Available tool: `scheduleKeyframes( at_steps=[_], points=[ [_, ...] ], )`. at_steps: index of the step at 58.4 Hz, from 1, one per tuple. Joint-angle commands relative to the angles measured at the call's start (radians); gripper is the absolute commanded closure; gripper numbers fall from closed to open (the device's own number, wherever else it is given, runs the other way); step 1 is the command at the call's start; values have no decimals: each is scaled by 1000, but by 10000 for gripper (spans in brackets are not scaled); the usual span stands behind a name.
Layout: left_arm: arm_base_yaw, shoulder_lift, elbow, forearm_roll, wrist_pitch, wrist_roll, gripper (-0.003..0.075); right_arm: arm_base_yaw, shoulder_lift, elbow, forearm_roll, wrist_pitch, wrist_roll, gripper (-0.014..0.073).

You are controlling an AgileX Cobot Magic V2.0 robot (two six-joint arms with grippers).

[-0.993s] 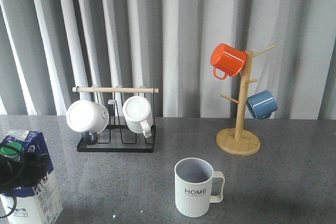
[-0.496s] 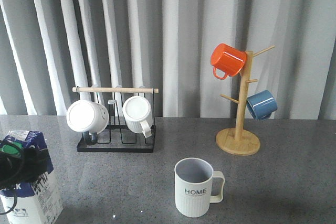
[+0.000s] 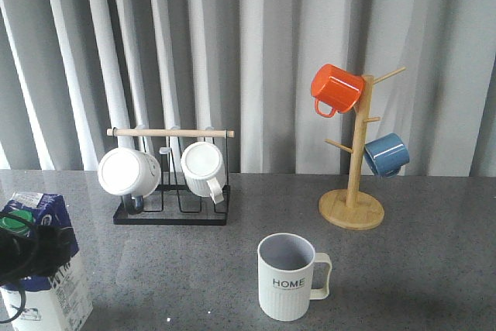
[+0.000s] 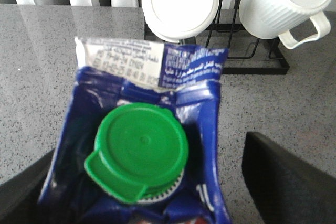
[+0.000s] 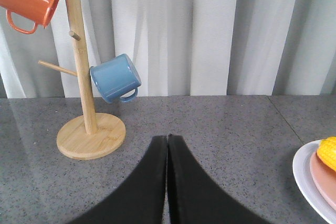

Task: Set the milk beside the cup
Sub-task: 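Lower the left gripper onto the top of the milk carton and grasp it, then lift the milk carton with the left gripper and carry it toward the mug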

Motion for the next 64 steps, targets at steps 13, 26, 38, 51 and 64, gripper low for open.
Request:
scheduleKeyframes(
  at_steps=[13,26,38,51,64],
  points=[
    [-5,-11,-31,-20,-64,-15,211,-8,-19,-31,0,-33,-4,603],
    [-5,-11,-31,-31,-63,-15,364,-8,-19,-31,0,-33,-4,603],
    [-5,-11,-31,-31,-65,-14,502,-8,-19,-31,0,-33,-4,603],
    [-5,-12,-31,-31,-98,-14,545,-8,-19,-31,0,-33,-4,603],
    [-5,-17,-32,-25,-127,-9,542,-8,-19,-31,0,-33,-4,603]
  ],
)
